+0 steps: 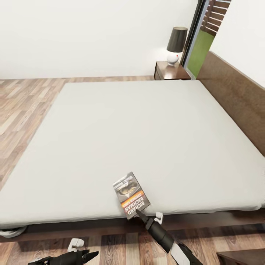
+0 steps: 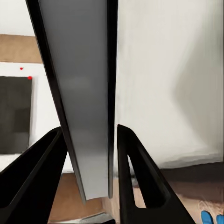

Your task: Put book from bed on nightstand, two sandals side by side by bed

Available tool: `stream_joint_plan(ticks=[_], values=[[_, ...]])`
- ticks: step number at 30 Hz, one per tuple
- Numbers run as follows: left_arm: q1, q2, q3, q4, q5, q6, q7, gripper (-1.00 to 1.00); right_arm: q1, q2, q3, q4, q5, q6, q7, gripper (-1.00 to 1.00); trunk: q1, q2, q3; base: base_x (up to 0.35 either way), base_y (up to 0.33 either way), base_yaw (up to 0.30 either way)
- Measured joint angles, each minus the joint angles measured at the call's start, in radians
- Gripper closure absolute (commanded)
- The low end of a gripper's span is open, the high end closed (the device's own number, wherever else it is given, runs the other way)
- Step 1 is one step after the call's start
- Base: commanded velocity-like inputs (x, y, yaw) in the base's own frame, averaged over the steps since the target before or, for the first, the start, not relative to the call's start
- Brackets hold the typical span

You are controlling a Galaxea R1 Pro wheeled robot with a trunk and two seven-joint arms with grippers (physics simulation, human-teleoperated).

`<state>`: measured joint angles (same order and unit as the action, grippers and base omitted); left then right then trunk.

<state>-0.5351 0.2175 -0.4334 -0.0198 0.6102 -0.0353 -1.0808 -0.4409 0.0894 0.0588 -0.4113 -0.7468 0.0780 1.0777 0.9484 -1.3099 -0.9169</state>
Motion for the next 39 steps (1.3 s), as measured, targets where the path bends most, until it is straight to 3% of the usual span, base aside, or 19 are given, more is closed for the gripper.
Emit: stream_joint_plan(ticks=[1, 2, 7, 11, 12, 14, 16, 19, 31, 39], values=[[0.0, 0.0, 0.0, 0.0, 0.0, 0.0, 0.0, -1.0, 0.0, -0.006, 0.008, -0.017, 0.0, 0.001, 0.0, 1.0, -0.004, 0.007, 0.003, 0.0, 0.0, 0.0], [0.0, 0.0, 0.0, 0.0, 0.0, 0.0, 0.0, -1.0, 0.0, -0.029, 0.023, -0.043, 0.001, 0.002, 0.0, 1.0, -0.008, 0.014, 0.006, 0.0, 0.0, 0.0], [0.0, 0.0, 0.0, 0.0, 0.0, -0.001, 0.0, -1.0, 0.003, -0.242, 0.053, -0.086, 0.002, 0.049, 0.074, 1.0, -0.027, 0.049, 0.022, 0.0, 0.0, 0.0], [0.0, 0.0, -0.001, 0.0, 0.0, -0.001, 0.001, -1.0, 0.005, -0.372, 0.059, -0.03, 0.024, 0.083, 0.237, 1.0, -0.042, 0.077, 0.034, 0.0, 0.0, 0.0], [0.0, 0.0, -0.001, 0.0, 0.0, -0.001, 0.001, -1.0, 0.005, -0.397, 0.062, 0.01, 0.048, 0.085, 0.288, 1.0, -0.046, 0.084, 0.037, 0.0, 0.0, 0.0], [0.0, 0.0, -0.001, 0.0, 0.0, -0.001, 0.001, -1.0, 0.006, -0.42, 0.063, 0.077, 0.094, 0.084, 0.371, 1.0, -0.054, 0.098, 0.044, 0.0, 0.0, 0.0], [0.0, 0.0, -0.001, 0.0, 0.0, -0.001, 0.001, -1.0, 0.006, -0.435, 0.064, 0.153, 0.152, 0.079, 0.456, 1.0, -0.061, 0.112, 0.05, 0.0, 0.0, 0.0], [0.0, 0.0, -0.001, 0.001, 0.0, -0.001, 0.002, -1.0, 0.006, -0.442, 0.06, 0.202, 0.195, 0.074, 0.491, 1.0, -0.073, 0.133, 0.059, 0.0, 0.0, 0.0], [0.0, -0.006, -0.003, 0.001, 0.0, -0.001, 0.005, -1.0, 0.006, -0.437, 0.059, 0.263, 0.211, -0.072, 0.491, 1.0, -0.119, 0.217, 0.097, 0.0, 0.0, 0.0], [0.0, -0.008, -0.003, 0.001, 0.0, -0.001, 0.009, -1.0, 0.006, -0.442, 0.058, 0.268, 0.211, -0.082, 0.491, 1.0, -0.15, 0.273, 0.122, 0.0, 0.0, 0.0]])
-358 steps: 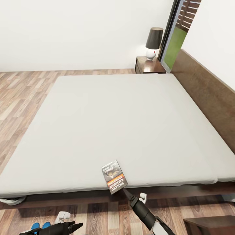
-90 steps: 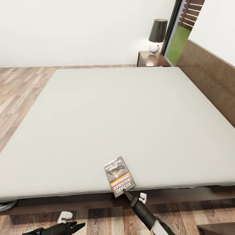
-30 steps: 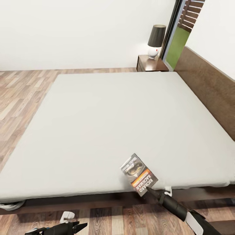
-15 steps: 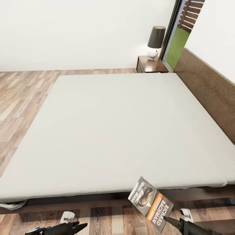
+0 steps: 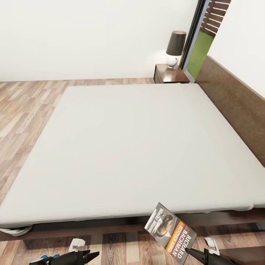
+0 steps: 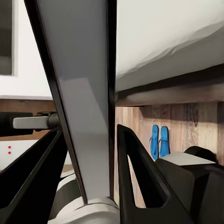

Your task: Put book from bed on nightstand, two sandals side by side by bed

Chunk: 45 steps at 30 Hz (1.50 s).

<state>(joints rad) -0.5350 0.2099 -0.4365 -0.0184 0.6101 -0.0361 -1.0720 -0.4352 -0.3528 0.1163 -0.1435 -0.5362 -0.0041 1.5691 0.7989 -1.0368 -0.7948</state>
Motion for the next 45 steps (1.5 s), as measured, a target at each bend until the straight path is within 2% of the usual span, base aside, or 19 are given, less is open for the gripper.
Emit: stream_joint_plan(ticks=[30, 38, 45], values=[[0.0, 0.0, 0.001, 0.0, 0.0, 0.0, -0.005, -1.0, 0.0, -0.003, -0.004, 0.001, -0.002, -0.001, 0.0, 1.0, -0.115, 0.21, 0.094, 0.0, 0.0, 0.0], [0.0, 0.0, 0.002, 0.0, 0.0, 0.001, -0.004, -1.0, 0.0, -0.003, -0.007, 0.0, -0.001, 0.0, 0.0, 1.0, -0.115, 0.21, 0.094, 0.0, 0.0, 0.0], [0.0, 0.0, 0.001, -0.001, 0.0, 0.001, -0.006, -1.0, 0.0, -0.003, -0.006, 0.0, -0.002, 0.0, 0.0, 1.0, -0.142, 0.259, 0.116, 0.0, 0.0, 0.0]])
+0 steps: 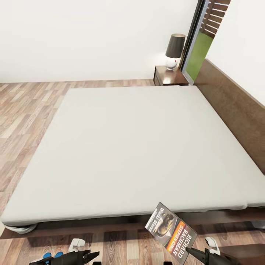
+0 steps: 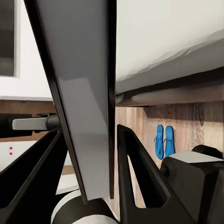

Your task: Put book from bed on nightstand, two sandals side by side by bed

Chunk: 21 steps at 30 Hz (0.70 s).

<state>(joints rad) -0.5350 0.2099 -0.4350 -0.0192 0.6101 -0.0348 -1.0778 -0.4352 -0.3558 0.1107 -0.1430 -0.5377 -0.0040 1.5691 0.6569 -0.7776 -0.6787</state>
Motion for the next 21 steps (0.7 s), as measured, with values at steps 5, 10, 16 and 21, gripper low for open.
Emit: stream_joint_plan(ticks=[5, 10, 16, 21], values=[[0.0, 0.0, 0.0, 0.001, 0.0, 0.0, 0.0, -1.0, 0.0, 0.0, -0.001, 0.0, 0.0, 0.009, 0.0, 1.0, -0.019, 0.035, 0.016, 0.0, 0.0, 0.0], [0.0, 0.0, 0.0, 0.0, 0.0, 0.0, 0.0, -1.0, 0.0, 0.0, -0.001, 0.0, 0.0, 0.012, 0.0, 1.0, -0.038, 0.07, 0.031, 0.0, 0.0, 0.007], [0.0, 0.0, 0.0, 0.0, 0.0, 0.0, 0.0, -1.0, 0.0, 0.0, 0.0, 0.002, 0.0, 0.014, 0.0, 1.0, -0.046, 0.084, 0.038, 0.0, 0.0, 0.186], [0.0, 0.0, -0.001, 0.0, 0.0, 0.0, 0.0, -1.0, 0.0, 0.0, -0.002, 0.025, -0.001, 0.014, 0.0, 1.0, -0.046, 0.084, 0.038, 0.0, 0.0, 0.28]])
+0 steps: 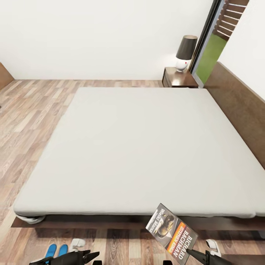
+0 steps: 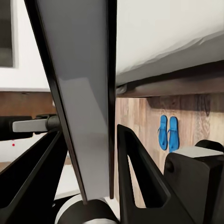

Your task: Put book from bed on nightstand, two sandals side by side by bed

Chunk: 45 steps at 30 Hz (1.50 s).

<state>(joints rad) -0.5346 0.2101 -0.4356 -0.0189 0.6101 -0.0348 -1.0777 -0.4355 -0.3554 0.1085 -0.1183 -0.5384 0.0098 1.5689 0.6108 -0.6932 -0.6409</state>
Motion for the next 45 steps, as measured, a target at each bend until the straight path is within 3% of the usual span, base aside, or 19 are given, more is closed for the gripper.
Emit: stream_joint_plan(ticks=[45], values=[[0.0, 0.0, 0.0, 0.0, 0.001, 0.0, 0.002, -1.0, 0.0, 0.0, 0.001, 0.01, 0.0, 0.0, -0.008, 1.0, 0.0, 0.0, 0.0, 0.0, 0.0, 0.293]])
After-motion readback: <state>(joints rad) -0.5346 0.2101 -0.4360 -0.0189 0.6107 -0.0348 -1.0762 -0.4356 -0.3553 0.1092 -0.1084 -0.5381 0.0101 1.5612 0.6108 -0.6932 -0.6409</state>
